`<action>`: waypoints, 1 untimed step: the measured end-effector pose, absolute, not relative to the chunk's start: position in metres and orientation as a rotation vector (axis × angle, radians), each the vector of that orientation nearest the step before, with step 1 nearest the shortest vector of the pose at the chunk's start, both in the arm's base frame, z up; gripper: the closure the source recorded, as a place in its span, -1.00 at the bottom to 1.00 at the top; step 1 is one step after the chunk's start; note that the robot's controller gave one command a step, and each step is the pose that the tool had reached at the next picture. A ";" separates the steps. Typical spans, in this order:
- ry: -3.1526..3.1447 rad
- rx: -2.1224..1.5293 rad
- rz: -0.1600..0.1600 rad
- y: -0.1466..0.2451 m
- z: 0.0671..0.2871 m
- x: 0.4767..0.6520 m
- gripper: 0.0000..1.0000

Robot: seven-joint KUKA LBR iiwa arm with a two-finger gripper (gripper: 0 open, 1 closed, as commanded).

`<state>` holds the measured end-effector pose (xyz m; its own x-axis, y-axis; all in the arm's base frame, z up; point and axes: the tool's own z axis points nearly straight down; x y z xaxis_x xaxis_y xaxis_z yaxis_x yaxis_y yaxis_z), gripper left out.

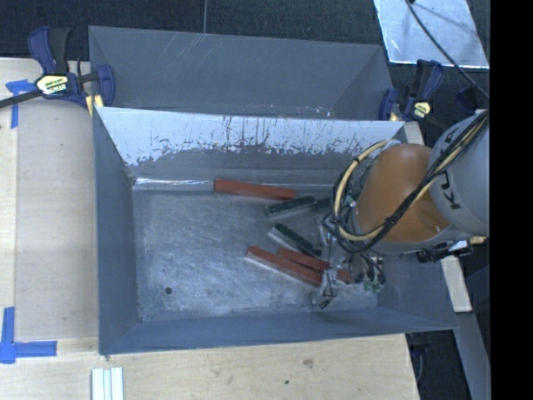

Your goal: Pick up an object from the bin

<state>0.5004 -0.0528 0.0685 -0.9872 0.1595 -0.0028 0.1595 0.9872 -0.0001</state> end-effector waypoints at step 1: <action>3.123 0.247 0.000 -0.052 0.074 0.502 1.00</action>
Offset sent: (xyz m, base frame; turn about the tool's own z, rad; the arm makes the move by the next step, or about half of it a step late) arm 0.0000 0.0000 0.0000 0.0000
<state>0.5024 -0.0522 0.0735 -0.9875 0.1575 -0.0090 0.1575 0.9875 0.0006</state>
